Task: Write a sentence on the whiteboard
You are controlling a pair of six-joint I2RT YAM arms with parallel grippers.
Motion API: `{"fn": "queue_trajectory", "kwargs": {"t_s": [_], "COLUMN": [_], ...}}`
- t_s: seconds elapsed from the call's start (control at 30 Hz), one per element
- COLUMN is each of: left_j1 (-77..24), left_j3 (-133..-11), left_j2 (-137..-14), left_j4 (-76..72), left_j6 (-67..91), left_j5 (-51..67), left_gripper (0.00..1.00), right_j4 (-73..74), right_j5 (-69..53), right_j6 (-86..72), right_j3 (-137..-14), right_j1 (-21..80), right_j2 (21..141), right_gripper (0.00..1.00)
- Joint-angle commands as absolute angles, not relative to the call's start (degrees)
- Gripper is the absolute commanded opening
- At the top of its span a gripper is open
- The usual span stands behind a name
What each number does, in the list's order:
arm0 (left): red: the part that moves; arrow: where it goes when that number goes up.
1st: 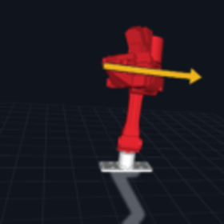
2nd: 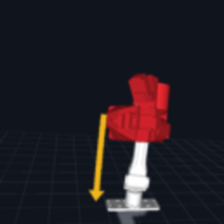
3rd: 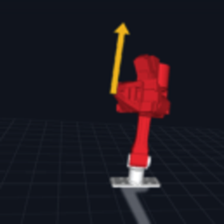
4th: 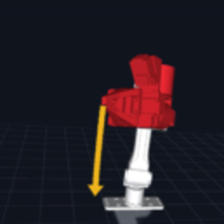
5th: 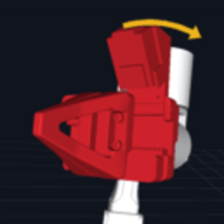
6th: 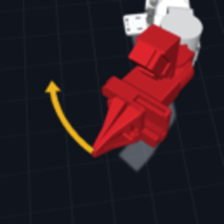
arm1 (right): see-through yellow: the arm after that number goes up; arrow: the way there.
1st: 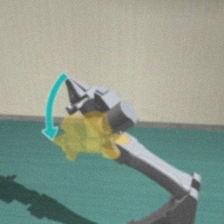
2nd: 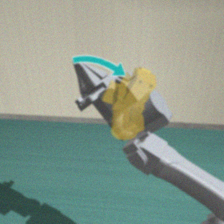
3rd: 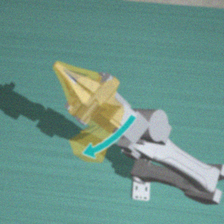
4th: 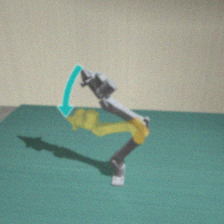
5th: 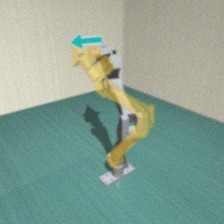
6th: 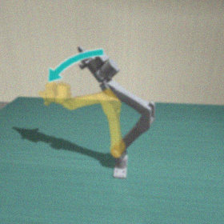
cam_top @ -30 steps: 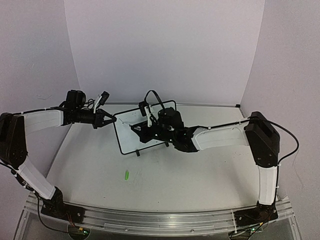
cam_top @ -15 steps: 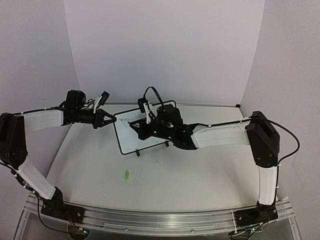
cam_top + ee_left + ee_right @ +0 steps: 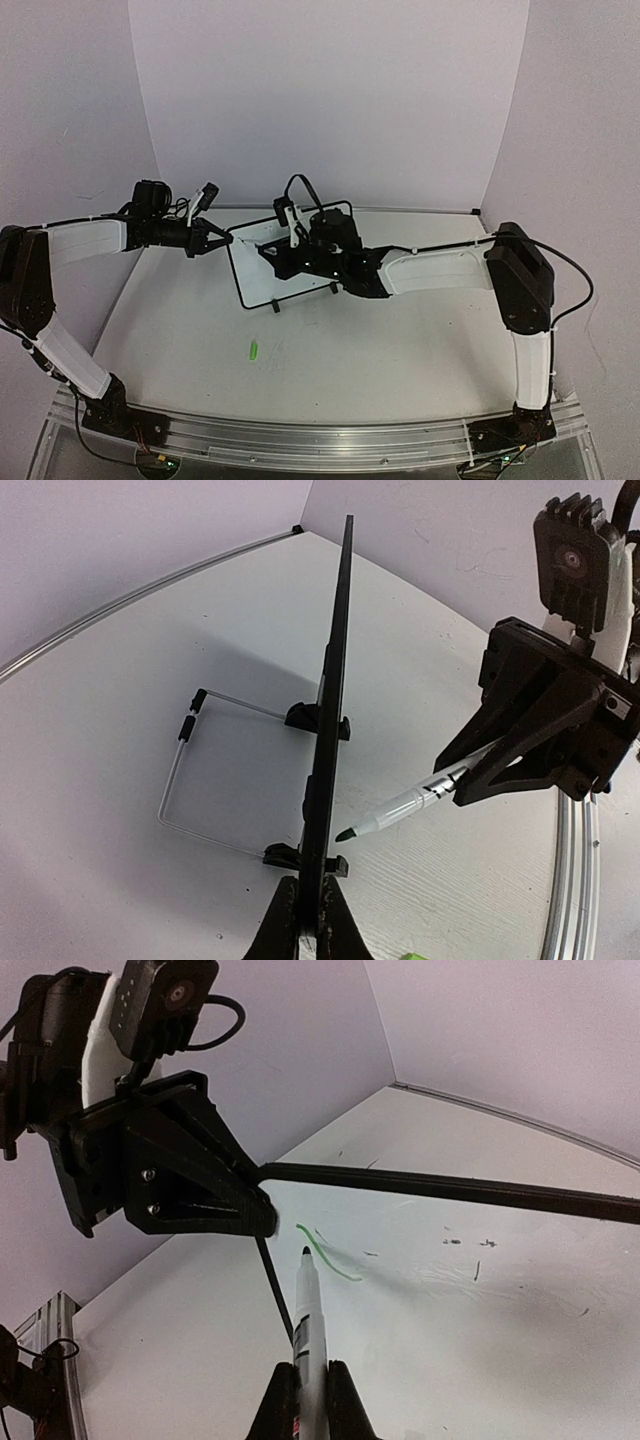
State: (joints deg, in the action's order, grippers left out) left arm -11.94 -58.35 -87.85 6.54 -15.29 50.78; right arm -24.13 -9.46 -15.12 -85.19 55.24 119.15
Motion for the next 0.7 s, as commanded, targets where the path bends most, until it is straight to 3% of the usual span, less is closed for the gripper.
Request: {"fn": "queue_trajectory", "kwargs": {"t_s": [0.0,0.67], "left_j1": [-11.7,-11.7], "left_j3": [-59.0,-59.2], "left_j2": [-88.1,-88.1], "left_j4": [8.5,9.0], "left_j6": [-16.9,-17.1], "left_j5": [49.3,49.4], "left_gripper": [0.0,0.0], "right_j4": [-24.5,-22.5], "right_j5": [-7.9,-8.2], "right_j6": [-16.0,-17.0], "right_j3": [-86.7,-84.4], "right_j1": [54.7,54.2], "right_j2": [120.2,120.8], "right_gripper": [0.0,0.0]}}
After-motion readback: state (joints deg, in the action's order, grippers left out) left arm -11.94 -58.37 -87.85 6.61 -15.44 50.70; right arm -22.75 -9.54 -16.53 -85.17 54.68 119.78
